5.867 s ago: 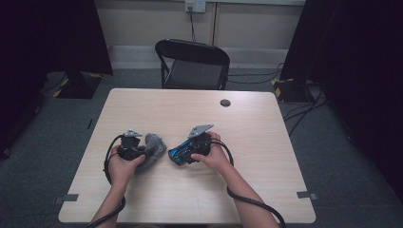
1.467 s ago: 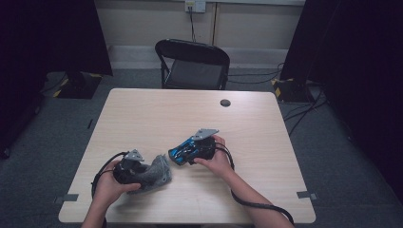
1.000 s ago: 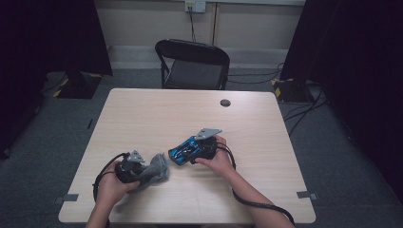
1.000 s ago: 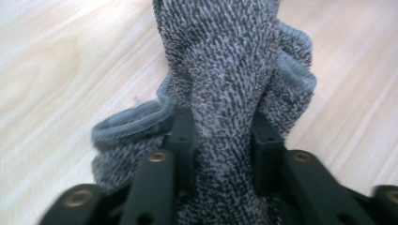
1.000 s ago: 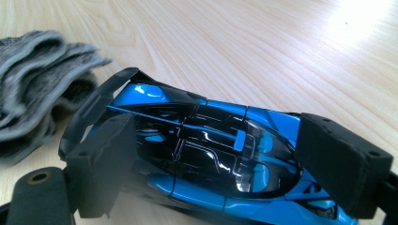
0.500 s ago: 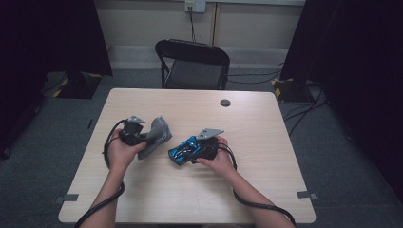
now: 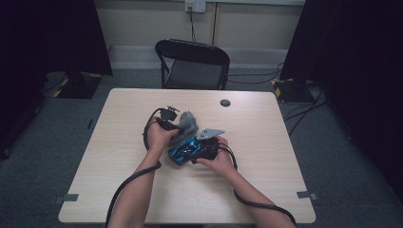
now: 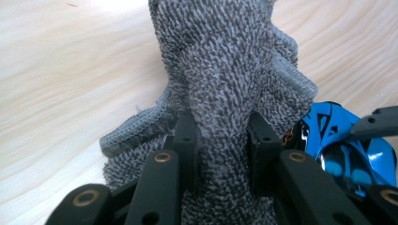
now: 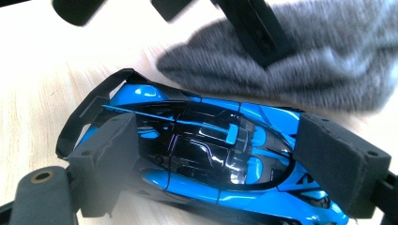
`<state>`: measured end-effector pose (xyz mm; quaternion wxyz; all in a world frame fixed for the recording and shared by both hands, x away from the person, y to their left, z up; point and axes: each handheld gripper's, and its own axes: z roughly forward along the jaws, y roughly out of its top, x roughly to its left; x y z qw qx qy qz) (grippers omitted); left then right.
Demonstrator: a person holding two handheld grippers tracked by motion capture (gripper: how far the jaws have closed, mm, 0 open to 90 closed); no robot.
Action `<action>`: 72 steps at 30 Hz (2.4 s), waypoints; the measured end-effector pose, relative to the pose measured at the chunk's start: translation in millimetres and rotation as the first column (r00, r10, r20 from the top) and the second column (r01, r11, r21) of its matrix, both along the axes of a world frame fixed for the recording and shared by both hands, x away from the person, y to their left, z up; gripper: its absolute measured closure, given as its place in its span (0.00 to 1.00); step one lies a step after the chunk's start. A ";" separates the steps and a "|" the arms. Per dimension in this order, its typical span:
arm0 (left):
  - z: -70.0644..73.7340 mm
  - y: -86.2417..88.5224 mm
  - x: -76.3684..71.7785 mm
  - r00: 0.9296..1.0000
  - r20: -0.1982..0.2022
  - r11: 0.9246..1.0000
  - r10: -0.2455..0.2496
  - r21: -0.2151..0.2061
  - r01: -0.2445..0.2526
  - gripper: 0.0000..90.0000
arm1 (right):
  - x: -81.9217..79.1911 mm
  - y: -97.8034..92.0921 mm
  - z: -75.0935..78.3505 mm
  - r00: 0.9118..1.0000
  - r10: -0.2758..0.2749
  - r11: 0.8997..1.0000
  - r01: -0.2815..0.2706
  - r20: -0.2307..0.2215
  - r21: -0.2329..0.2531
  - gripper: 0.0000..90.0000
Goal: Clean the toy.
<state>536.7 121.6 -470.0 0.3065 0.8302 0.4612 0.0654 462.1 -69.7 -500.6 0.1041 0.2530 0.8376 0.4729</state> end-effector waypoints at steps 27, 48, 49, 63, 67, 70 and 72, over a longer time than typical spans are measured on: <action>-2.3 -9.1 -10.4 0.993 -0.017 0.992 -0.118 0.052 0.119 0.81 | 0.5 -0.4 -0.6 1.000 0.007 1.000 -0.007 0.004 0.003 0.16; 2.8 13.7 -27.1 0.990 -0.065 0.989 -0.124 0.068 0.128 0.81 | 1.5 -0.2 0.4 1.000 0.014 1.000 -0.014 -0.001 -0.005 0.16; 3.4 16.8 -29.6 0.990 -0.066 0.989 -0.123 0.069 0.128 0.81 | 1.9 -0.1 0.8 1.000 0.016 1.000 -0.016 -0.003 -0.010 0.16; 2.8 35.8 -47.5 0.993 -0.068 0.993 -0.102 0.051 0.105 0.81 | 1.9 0.0 1.0 1.000 0.015 1.000 -0.015 -0.004 -0.011 0.16; 2.8 40.8 -51.9 0.992 -0.071 0.993 -0.102 0.044 0.106 0.81 | 1.9 -0.1 0.9 1.000 0.016 1.000 -0.016 -0.003 -0.011 0.16; 2.8 43.6 -54.2 0.992 -0.075 0.994 -0.099 0.040 0.102 0.81 | 1.8 -0.2 0.7 1.000 0.016 1.000 -0.016 -0.003 -0.008 0.16; 2.6 45.3 -55.7 0.992 -0.074 0.994 -0.099 0.036 0.102 0.81 | 1.7 -0.1 0.8 1.000 0.015 1.000 -0.015 -0.002 -0.010 0.16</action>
